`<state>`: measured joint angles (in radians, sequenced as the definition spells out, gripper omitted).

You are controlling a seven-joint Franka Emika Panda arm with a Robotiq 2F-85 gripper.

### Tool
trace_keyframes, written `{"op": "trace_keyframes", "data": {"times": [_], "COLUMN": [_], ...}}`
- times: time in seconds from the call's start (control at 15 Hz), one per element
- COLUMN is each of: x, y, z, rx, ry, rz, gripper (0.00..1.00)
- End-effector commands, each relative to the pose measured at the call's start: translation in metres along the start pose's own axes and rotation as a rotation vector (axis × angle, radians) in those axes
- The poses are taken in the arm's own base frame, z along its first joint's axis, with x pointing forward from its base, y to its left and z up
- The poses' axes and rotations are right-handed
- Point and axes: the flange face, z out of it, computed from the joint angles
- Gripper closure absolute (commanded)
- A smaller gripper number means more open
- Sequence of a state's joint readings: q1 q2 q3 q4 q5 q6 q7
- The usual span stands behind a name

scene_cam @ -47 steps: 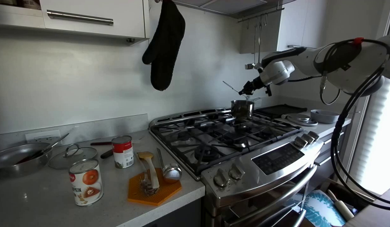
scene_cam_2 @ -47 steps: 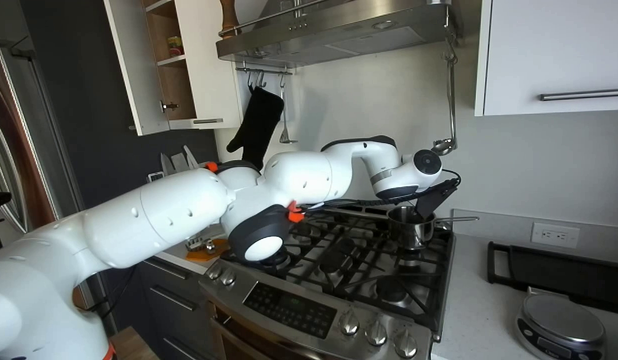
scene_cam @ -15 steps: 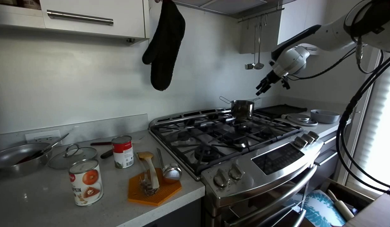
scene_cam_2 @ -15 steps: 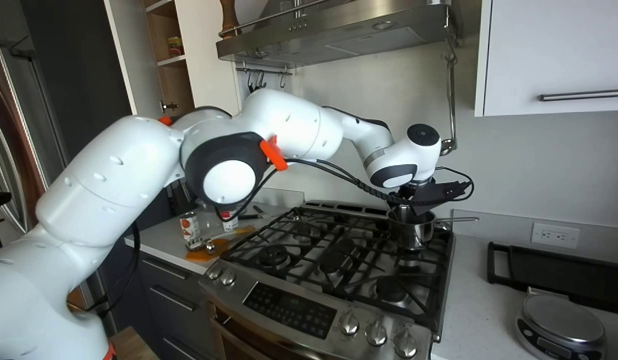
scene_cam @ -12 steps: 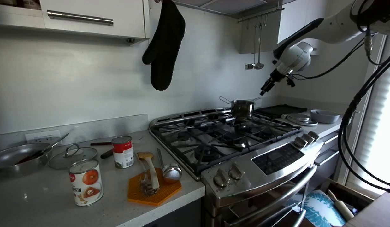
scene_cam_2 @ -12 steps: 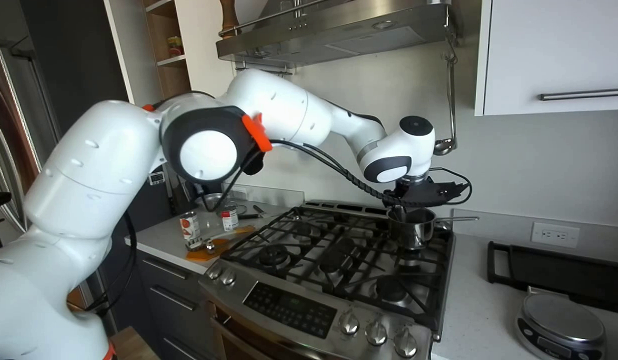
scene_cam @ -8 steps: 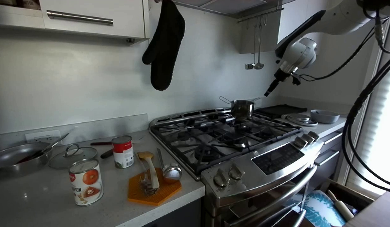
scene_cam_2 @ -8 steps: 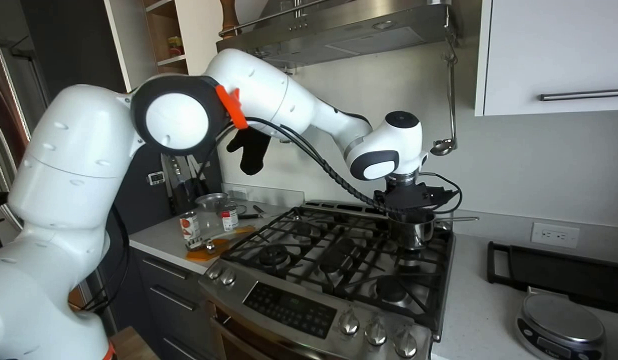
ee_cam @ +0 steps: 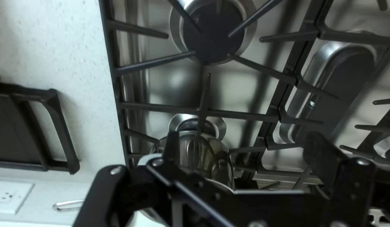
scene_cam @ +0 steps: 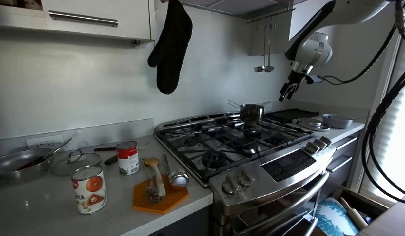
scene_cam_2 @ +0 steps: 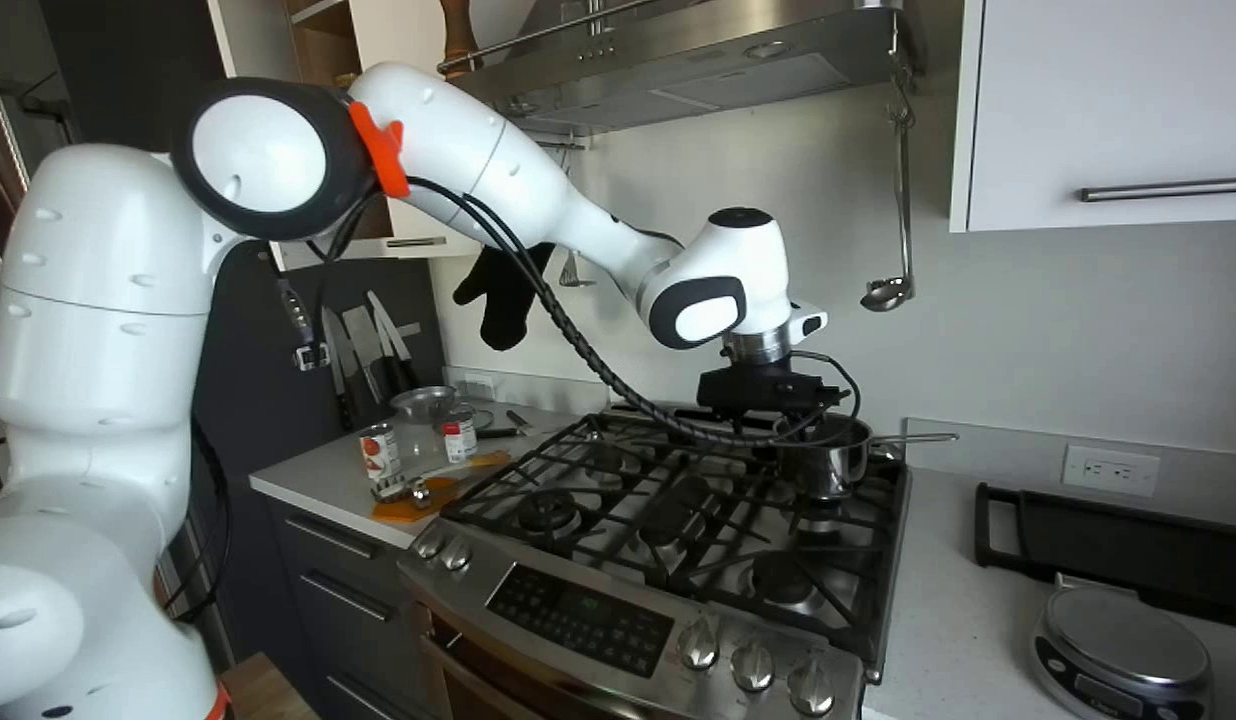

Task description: Pick up the stirrer on the right countertop and put it in the pot on the stove plate

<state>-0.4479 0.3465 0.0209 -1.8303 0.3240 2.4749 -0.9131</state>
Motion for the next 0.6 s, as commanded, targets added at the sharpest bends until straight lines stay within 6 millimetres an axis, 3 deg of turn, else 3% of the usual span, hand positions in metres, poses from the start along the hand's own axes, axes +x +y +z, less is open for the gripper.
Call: {"op": "trace_keyframes", "data": {"times": [0.0,0.53], "x": [-0.032,-0.115], "y": [-0.029,-0.095], "z": [-0.019,-0.035], "rx": [-0.011,0.105], "ry": [-0.131,-0.36], "rz": [0.147,0.292], "gripper": [0.0,0.0]}}
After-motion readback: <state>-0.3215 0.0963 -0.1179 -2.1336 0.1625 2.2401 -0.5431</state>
